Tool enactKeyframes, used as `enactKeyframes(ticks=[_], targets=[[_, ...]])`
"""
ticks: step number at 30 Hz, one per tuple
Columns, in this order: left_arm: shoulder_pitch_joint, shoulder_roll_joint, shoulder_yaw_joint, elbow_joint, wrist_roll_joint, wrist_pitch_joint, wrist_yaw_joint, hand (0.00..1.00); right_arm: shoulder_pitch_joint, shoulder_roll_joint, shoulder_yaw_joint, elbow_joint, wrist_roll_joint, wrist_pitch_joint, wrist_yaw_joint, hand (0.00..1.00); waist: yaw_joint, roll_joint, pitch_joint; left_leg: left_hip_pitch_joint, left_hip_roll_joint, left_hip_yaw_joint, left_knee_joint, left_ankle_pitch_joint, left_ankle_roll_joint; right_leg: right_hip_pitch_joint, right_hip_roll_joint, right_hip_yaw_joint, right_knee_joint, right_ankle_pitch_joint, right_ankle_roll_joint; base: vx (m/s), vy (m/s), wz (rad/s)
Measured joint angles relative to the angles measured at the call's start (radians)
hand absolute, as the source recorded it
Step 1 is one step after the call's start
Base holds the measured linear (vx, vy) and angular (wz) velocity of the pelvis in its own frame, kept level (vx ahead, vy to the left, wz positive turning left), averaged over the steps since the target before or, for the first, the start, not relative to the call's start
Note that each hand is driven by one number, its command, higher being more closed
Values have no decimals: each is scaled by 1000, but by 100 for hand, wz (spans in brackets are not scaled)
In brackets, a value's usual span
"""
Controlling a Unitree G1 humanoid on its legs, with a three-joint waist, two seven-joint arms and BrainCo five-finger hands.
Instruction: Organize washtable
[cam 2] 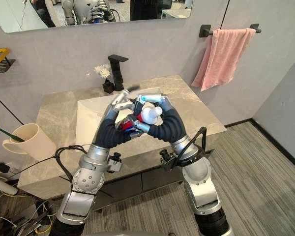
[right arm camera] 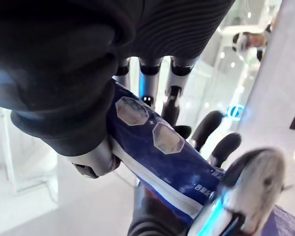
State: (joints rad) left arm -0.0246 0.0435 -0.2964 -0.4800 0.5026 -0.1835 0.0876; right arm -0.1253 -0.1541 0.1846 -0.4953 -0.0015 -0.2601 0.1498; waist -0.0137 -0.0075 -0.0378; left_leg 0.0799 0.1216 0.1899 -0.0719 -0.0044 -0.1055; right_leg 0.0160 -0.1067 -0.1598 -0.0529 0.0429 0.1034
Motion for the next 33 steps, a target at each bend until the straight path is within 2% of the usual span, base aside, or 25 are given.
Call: enactKeyframes(ticks=[5,12,16,26,30,33], targets=[[-6,-5,35,0,-1,0,26,0,2,9,-100,0,-42,0,-43,100,0,0,0,2,0,0,0,0,0,2,0,0,0,0,0,0,0,0],[-41,-5,28,1,-3,0,53,0,3,54,-186,0,-141,-1,-219,100,0,0,0,13,0,-4,-1,0,0,15,0,-4,0,0,0,0,0,0],[-41,-5,26,1,-11,0,70,0,2,87,-224,0,-167,-1,-280,100,0,0,0,16,0,-4,-1,0,0,18,-1,-4,1,0,0,-18,-1,0],[-48,-10,47,0,-19,0,117,0,-53,108,-228,29,-181,-1,-323,100,3,0,1,22,-1,-28,-18,12,1,31,-1,-28,1,-4,-1,-9,-2,7],[-47,-23,139,-16,-20,1,156,0,-161,104,-259,128,-179,3,-335,100,15,1,4,19,-1,-53,-18,16,0,47,-2,-52,1,-10,-2,-21,-7,16],[-29,-21,234,-92,-20,0,181,0,-238,79,-266,172,-178,4,-353,100,31,3,8,19,-1,-83,-18,16,-1,58,-5,-81,24,-32,0,-20,-10,27]])
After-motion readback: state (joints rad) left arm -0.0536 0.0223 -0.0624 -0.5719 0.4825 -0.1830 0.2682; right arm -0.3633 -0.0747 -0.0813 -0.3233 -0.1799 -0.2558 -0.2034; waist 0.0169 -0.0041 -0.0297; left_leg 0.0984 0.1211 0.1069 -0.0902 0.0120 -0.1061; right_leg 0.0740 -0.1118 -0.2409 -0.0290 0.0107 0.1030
